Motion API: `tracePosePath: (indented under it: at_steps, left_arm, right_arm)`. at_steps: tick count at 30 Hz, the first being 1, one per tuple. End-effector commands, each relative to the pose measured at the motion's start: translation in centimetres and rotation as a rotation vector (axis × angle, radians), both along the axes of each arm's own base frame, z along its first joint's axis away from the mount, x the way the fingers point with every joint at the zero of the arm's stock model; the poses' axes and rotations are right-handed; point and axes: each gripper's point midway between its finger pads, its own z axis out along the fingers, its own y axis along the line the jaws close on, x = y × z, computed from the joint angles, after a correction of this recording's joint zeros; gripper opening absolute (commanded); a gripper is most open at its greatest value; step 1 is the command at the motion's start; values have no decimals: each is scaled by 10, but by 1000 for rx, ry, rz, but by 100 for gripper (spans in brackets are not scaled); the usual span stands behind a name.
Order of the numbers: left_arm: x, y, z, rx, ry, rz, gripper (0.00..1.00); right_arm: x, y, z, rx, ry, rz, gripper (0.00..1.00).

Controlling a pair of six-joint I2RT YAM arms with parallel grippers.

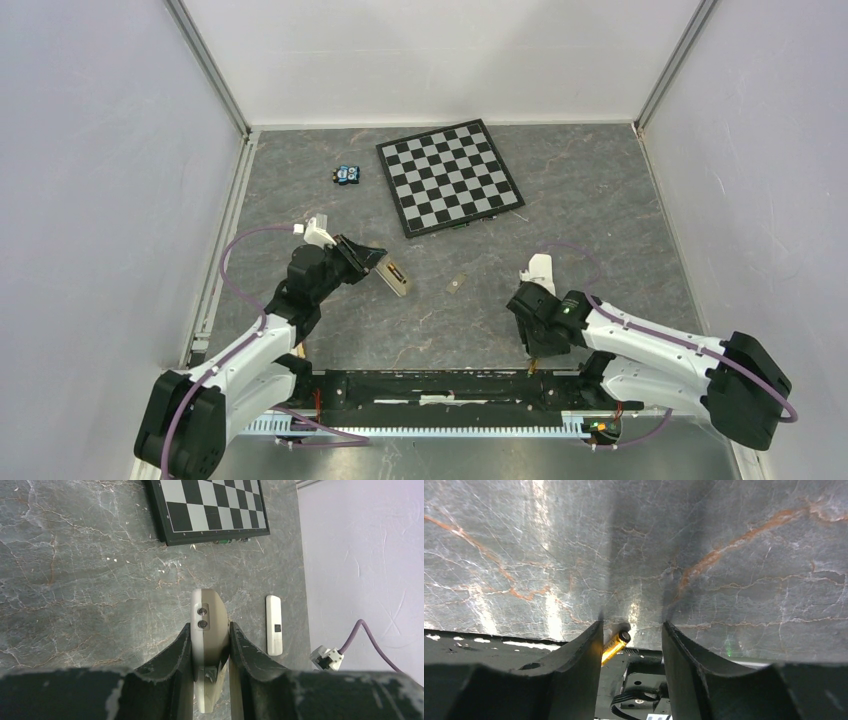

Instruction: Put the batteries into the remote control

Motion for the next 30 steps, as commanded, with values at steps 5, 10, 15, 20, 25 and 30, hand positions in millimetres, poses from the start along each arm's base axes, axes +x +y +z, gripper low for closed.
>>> tracePosePath:
  at_steps: [5,10,15,20,25,30]
  left_arm:
    - [9,2,19,8,-88,17,2]
    - [8,3,18,4,-92,21,2]
    - [8,4,19,3,-97,23,2]
    - [8,4,20,-1,-103,23,2]
    - [7,3,18,-16,-106,24,2]
    - [4,4,19,-20,-108,24,2]
  right_arm:
    - [-6,8,16,47,34,5,71]
    - [-5,13,17,67,35,9,69]
    - [-14,18,10,100,81,3,54]
    - [-19,13,11,84,103,2,55]
    - [-26,13,4,84,142,25,48]
    - [-28,12,-4,80,148,15,39]
